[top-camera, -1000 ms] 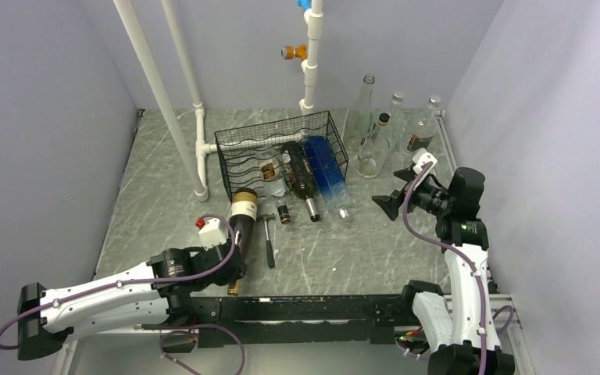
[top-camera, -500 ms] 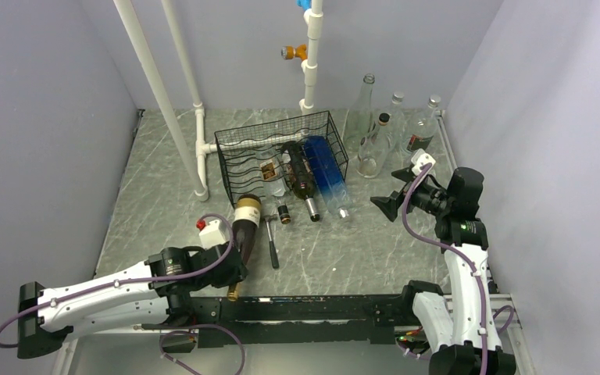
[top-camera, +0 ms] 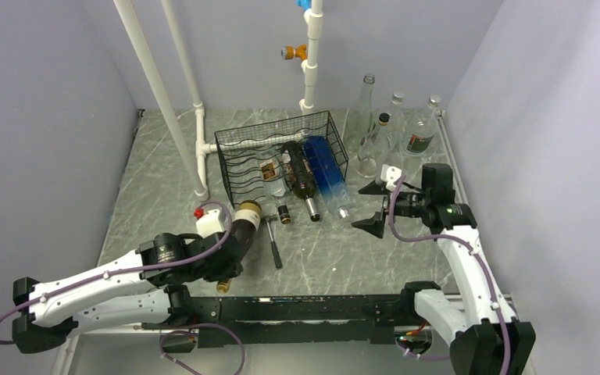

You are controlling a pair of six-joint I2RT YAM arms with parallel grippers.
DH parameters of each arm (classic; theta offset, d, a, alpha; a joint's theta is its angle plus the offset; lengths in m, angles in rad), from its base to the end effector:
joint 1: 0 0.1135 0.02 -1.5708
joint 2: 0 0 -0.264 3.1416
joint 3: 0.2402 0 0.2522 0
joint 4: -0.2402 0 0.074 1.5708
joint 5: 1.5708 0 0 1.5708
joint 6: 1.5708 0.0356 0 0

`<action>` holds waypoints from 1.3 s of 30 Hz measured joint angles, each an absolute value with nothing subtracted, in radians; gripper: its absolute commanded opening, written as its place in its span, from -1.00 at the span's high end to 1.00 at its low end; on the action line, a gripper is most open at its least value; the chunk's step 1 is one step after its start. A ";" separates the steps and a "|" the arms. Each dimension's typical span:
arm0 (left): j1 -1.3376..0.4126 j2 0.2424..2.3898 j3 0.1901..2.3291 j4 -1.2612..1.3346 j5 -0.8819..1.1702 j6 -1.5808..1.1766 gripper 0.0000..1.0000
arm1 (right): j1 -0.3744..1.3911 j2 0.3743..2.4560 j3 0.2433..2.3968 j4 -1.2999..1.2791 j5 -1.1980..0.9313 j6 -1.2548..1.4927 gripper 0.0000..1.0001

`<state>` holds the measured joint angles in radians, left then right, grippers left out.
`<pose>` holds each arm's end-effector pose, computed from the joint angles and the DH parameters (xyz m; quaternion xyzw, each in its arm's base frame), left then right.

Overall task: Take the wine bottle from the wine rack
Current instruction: Pick up the wine bottle from the wine rack.

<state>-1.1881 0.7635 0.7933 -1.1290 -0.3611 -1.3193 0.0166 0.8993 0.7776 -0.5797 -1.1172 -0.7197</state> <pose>0.0569 -0.1076 0.2677 -0.1046 0.9517 -0.1639 0.2376 0.1741 0.0349 0.2922 -0.4850 0.6373 0.3283 0.5008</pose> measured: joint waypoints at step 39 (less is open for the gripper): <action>-1.188 0.927 1.024 -1.350 -0.260 -1.165 1.00 | 0.972 1.533 0.984 -0.054 -0.726 -1.010 -0.99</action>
<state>-1.1877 0.9272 1.0237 -1.3499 -0.2604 -1.1652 0.9722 1.5326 0.9840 -0.0540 -0.7261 -1.0096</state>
